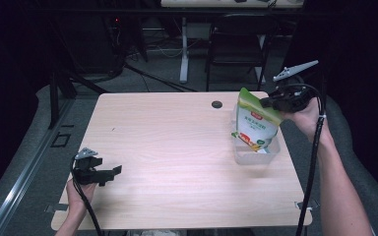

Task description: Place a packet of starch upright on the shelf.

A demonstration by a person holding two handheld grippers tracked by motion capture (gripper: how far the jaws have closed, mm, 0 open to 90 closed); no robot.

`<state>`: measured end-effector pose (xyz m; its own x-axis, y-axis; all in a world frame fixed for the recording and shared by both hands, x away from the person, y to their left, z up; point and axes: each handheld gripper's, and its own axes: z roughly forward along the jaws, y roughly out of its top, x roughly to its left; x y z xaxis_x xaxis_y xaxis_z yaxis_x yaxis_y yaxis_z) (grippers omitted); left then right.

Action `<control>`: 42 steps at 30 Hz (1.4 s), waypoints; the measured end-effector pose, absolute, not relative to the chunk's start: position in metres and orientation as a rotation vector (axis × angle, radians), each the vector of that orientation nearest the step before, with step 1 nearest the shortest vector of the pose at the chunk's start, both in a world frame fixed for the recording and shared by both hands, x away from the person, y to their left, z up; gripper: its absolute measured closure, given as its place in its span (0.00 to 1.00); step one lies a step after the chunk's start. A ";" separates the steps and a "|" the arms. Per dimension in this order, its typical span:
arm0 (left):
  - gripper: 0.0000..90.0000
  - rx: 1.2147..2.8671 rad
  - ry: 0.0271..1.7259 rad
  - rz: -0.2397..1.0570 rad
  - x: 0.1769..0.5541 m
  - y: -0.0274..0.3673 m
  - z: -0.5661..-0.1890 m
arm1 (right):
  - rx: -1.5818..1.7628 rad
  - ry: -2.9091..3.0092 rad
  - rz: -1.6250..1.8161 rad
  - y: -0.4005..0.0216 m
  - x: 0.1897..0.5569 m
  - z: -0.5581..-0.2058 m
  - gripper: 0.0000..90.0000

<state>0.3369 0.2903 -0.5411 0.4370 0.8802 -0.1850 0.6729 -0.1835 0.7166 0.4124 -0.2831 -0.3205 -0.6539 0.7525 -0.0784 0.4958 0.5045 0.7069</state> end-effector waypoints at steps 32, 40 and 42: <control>0.10 1.929 1.310 0.350 0.337 0.290 -0.542 | 1.122 2.368 0.844 -0.301 0.415 -0.352 1.00; 0.10 1.936 1.306 0.347 0.337 0.290 -0.542 | 1.123 2.370 0.833 -0.298 0.417 -0.357 1.00; 0.10 1.931 1.309 0.348 0.337 0.290 -0.542 | 1.126 2.367 0.829 -0.298 0.417 -0.358 1.00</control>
<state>0.3369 0.2897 -0.5416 0.4366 0.8804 -0.1849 0.6724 -0.1828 0.7172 0.4170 -0.2982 -0.3579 -0.6014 0.7937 -0.0914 0.5631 0.5022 0.6563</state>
